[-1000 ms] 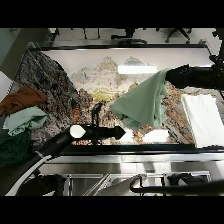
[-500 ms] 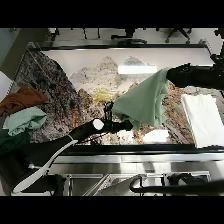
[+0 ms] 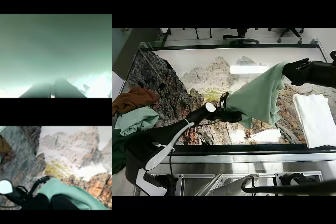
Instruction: Fold the shirts.
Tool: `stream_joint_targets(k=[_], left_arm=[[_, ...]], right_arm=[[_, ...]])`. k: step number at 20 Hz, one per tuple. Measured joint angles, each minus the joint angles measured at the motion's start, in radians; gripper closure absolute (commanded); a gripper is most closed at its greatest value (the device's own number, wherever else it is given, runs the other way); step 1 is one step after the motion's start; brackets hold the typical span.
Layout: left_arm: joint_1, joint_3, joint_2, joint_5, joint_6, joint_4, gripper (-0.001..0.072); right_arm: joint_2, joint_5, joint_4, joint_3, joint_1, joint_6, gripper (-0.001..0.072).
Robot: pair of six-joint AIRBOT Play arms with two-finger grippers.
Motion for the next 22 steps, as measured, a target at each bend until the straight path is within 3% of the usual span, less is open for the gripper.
stream_joint_targets(k=[5,9,13,17,22], left_arm=[[0.154,0.174,0.295,-0.277,0.038,0.085,0.0696],[0.317,0.358,0.566,-0.468,0.0,0.263,0.0695],[0.499,0.474,0.732,-0.602,-0.03,0.377,0.0695],[0.631,0.499,0.745,-0.725,-0.037,0.421,0.0694],[0.61,0.309,0.597,-0.78,-0.005,0.436,0.0694]], right_arm=[[0.028,-0.032,-0.138,0.181,0.0,0.006,0.0694],[0.076,-0.052,-0.326,0.32,0.0,0.045,0.0694],[0.117,-0.042,-0.406,0.372,0.0,0.062,0.0694],[0.097,0.032,-0.424,0.32,0.0,0.063,0.0694],[0.016,0.041,-0.367,0.015,0.0,0.066,0.0694]])
